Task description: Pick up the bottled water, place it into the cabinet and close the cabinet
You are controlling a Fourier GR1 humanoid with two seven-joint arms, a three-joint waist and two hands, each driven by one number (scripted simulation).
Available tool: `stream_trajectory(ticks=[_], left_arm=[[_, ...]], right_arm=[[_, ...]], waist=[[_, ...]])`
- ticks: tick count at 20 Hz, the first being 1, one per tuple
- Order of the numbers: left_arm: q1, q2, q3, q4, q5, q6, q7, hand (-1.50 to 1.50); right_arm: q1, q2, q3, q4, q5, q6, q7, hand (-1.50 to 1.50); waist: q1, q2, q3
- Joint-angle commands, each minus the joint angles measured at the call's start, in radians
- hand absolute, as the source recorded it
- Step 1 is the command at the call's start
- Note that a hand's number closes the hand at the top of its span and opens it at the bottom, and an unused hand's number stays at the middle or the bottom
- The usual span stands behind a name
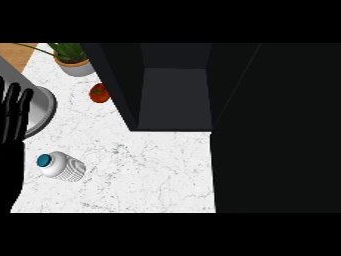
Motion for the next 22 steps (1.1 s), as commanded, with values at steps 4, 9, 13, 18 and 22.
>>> stream_trajectory(ticks=[4, 9, 13, 18, 22], left_arm=[[0.105, -0.006, 0.013, -0.084, -0.012, -0.012, -0.049, -1.5], [0.213, -0.08, -0.035, 0.012, 0.229, 0.148, 0.143, -1.5], [0.29, -0.081, -0.027, -0.063, 0.257, 0.159, 0.197, -1.5], [0.471, -0.082, -0.096, -0.147, 0.277, 0.122, 0.12, -1.5], [0.556, -0.082, -0.101, -0.152, 0.284, 0.076, 0.068, -1.5]], right_arm=[[0.1, -0.028, -0.017, -0.131, -0.027, 0.058, -0.008, -1.5], [0.222, 0.096, 0.088, -0.079, -0.246, 0.075, 0.126, -1.5], [0.295, 0.076, 0.093, -0.152, -0.334, 0.103, 0.19, -1.5], [0.343, 0.069, 0.049, -0.127, -0.383, 0.149, 0.143, -1.5], [0.431, 0.09, 0.096, -0.173, -0.326, 0.176, 0.095, -1.5]], waist=[[0.004, 0.007, 0.026], [0.013, 0.006, 0.025], [0.008, 0.006, 0.026], [0.01, 0.007, 0.026], [0.008, 0.007, 0.026]])
